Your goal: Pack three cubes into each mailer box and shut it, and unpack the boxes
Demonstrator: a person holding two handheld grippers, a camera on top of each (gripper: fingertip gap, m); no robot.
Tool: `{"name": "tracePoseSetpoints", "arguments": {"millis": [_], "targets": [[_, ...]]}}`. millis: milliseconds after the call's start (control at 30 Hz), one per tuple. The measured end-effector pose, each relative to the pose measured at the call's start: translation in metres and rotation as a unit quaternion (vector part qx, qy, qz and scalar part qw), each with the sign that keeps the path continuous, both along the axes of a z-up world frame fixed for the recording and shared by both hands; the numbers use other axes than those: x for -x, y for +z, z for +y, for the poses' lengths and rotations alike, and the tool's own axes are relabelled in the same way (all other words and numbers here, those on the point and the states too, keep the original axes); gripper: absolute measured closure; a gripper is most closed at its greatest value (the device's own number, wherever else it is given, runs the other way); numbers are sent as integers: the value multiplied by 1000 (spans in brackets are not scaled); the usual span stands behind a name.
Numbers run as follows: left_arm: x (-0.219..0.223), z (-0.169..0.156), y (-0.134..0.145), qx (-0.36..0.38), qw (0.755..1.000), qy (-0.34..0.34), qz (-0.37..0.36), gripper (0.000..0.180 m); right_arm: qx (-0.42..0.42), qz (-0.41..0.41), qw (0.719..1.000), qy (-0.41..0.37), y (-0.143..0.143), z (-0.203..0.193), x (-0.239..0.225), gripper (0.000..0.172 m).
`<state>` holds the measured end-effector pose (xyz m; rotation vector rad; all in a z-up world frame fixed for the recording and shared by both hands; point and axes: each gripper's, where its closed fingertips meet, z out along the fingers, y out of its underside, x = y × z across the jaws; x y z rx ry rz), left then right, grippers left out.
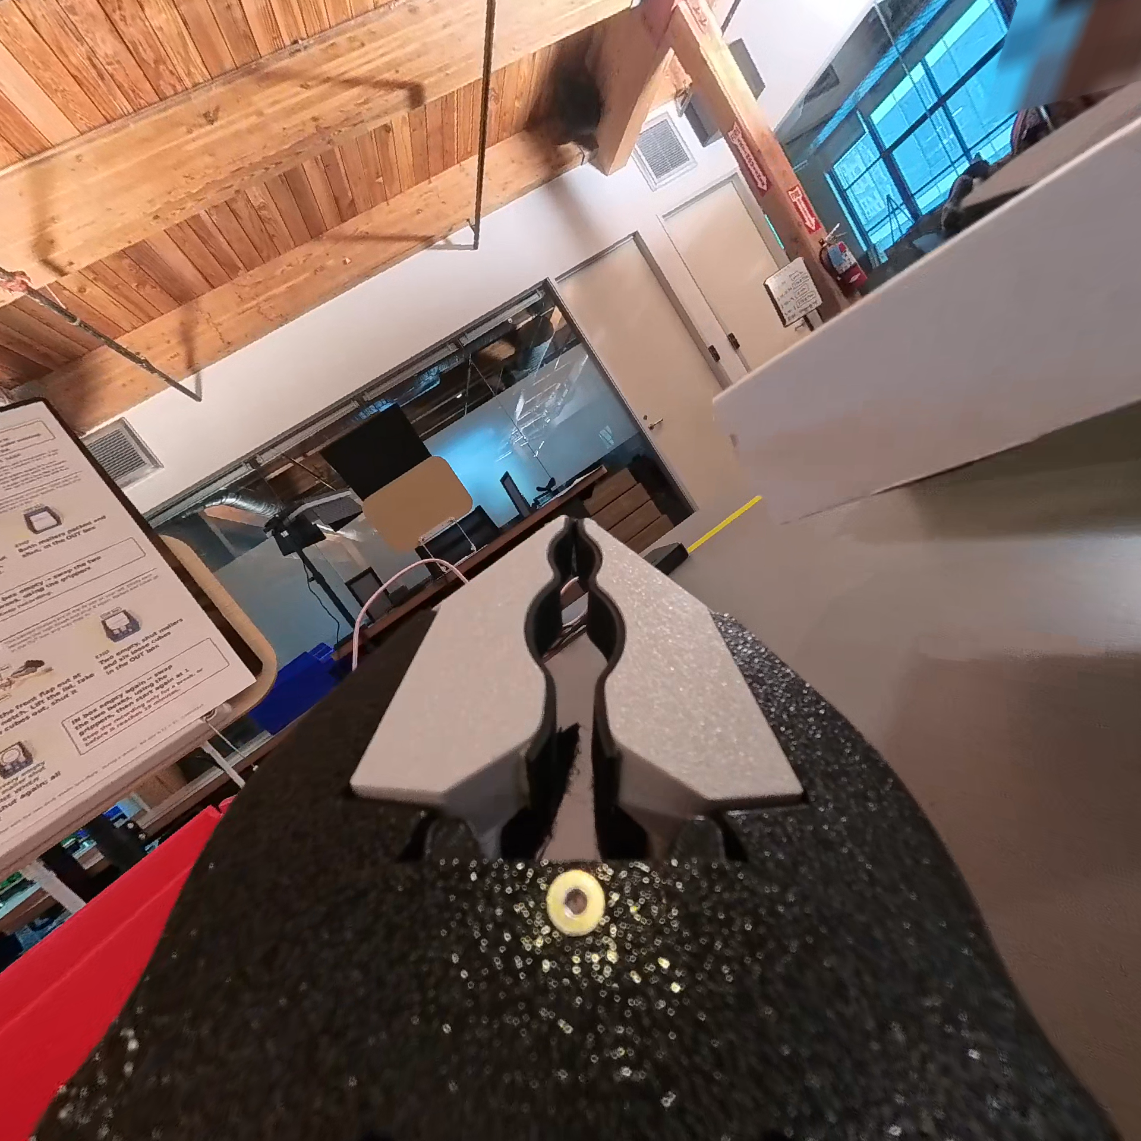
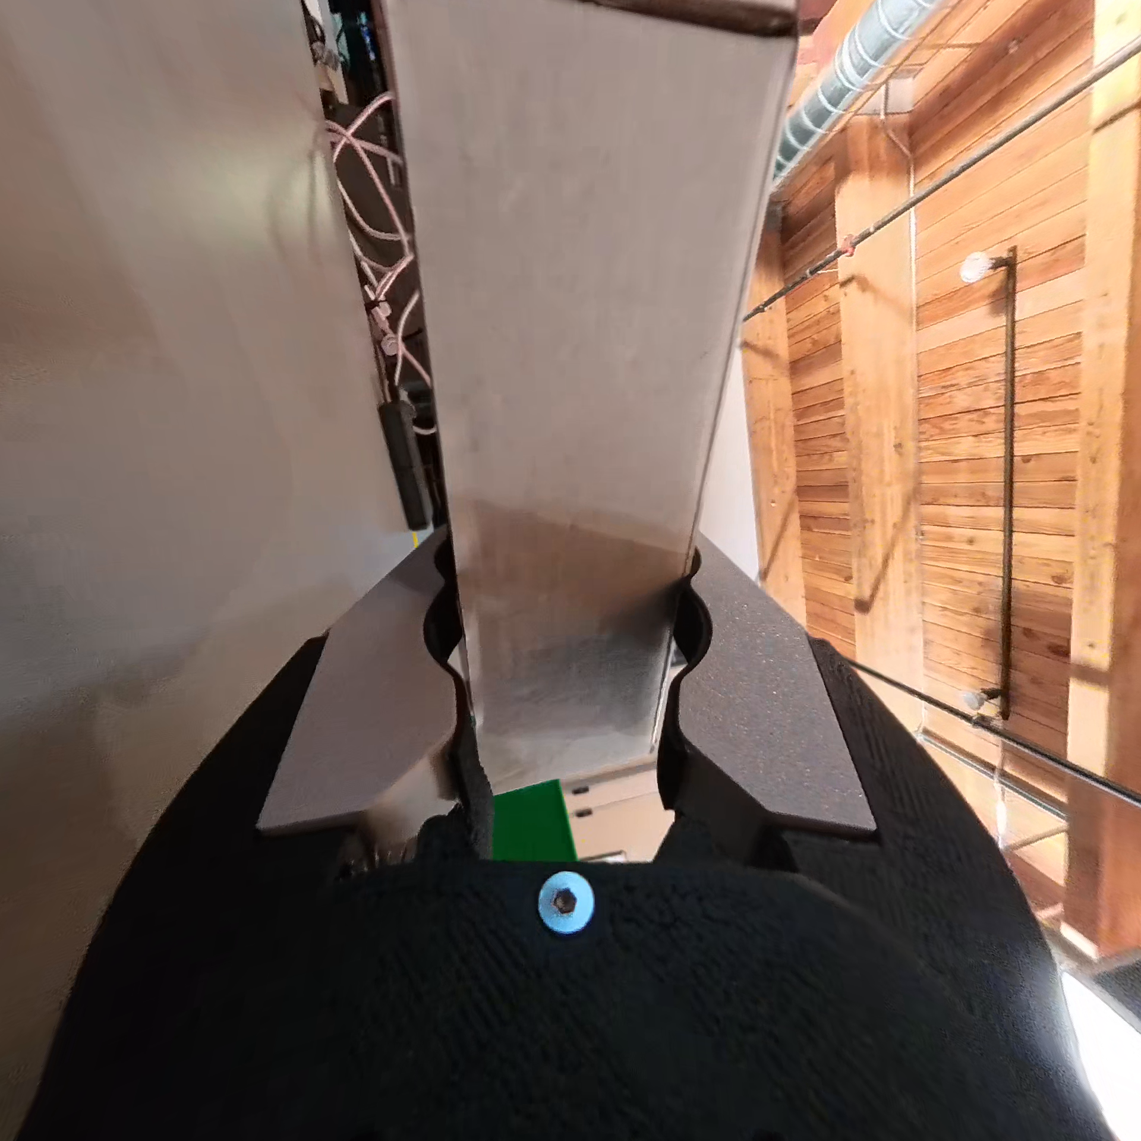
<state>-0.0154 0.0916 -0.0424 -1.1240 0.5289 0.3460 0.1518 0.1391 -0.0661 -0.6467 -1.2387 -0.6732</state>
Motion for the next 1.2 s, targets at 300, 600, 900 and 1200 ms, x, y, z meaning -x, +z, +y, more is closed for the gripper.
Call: {"name": "tracePoseSetpoints", "arguments": {"millis": [300,600,900,1200], "targets": [[-8,3,-7,15,1000,-16,12,180,35,58,995,-68,60,14,-74,103],[-12,3,-9,17,999,-20,21,180,136,5,952,-273,52,43,-215,103],[-9,0,-5,11,1000,-16,14,180,220,-92,903,-357,-8,67,-252,103],[-14,-1,-8,20,999,-29,17,180,226,-164,896,-345,-38,83,-254,102]]}}
